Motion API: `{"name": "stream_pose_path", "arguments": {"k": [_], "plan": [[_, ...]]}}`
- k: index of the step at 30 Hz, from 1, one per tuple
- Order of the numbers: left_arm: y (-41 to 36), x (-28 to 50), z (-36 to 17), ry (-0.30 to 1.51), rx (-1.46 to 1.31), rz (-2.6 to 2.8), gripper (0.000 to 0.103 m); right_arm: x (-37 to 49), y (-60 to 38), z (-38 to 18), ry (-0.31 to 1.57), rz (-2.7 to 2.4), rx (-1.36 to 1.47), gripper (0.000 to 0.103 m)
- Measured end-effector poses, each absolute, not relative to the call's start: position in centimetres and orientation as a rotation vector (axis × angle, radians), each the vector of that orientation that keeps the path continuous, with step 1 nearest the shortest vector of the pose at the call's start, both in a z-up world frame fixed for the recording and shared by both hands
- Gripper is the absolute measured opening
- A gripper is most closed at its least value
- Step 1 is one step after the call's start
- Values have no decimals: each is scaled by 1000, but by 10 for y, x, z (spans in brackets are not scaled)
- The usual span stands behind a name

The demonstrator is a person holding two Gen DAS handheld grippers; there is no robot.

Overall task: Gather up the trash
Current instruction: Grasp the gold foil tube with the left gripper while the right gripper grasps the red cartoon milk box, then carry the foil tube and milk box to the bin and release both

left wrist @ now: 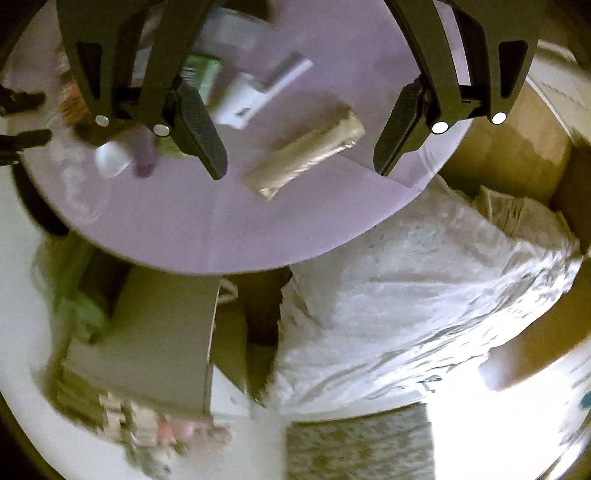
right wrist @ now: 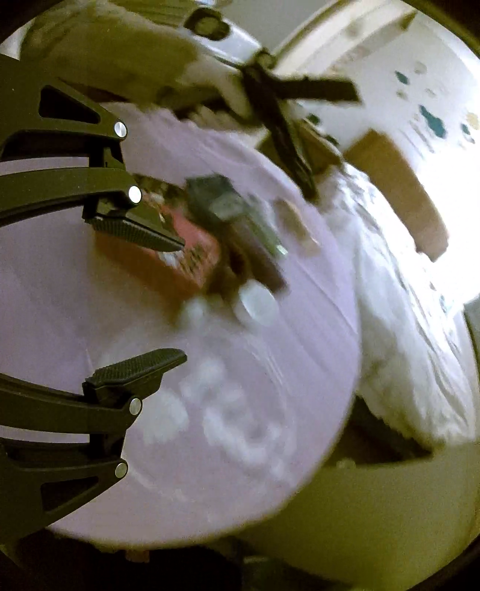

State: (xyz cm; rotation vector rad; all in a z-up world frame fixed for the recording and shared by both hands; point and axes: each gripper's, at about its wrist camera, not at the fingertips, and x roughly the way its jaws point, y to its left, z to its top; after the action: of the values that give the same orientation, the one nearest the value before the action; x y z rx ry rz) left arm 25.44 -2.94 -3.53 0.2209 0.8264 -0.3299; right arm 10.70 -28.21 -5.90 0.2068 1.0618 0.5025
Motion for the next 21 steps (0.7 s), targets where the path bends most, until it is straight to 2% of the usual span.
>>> {"name": "stream_pose_path", "arguments": {"k": [1,3,5,9,11,12,13,14,17,21], "plan": [[-30,259,-40,837,241,-339,76,105,-274,-62,1077,508,196,55],[-29,267,-49,860,276,-362,73,102,-260,-69,1107,505,178,67],[-29,270,-57,870,313,-371,69,101,-251,-73,1115,516,177,69],[-31,275,-70,903,342,-399,57,102,-235,-70,1113,505,143,69],[-33,273,-75,926,329,-416,43,103,-228,-68,1110,500,111,69],[-34,271,-77,924,327,-413,43,103,-226,-67,1111,497,99,69],[-33,269,-76,917,320,-408,37,103,-225,-66,1110,495,88,69],[-33,266,-77,924,288,-419,25,105,-225,-66,1110,491,74,69],[-29,262,-75,933,242,-364,11,108,-225,-70,1116,478,56,69],[-7,256,-68,943,79,-317,9,102,-225,-67,1088,476,12,65]]}}
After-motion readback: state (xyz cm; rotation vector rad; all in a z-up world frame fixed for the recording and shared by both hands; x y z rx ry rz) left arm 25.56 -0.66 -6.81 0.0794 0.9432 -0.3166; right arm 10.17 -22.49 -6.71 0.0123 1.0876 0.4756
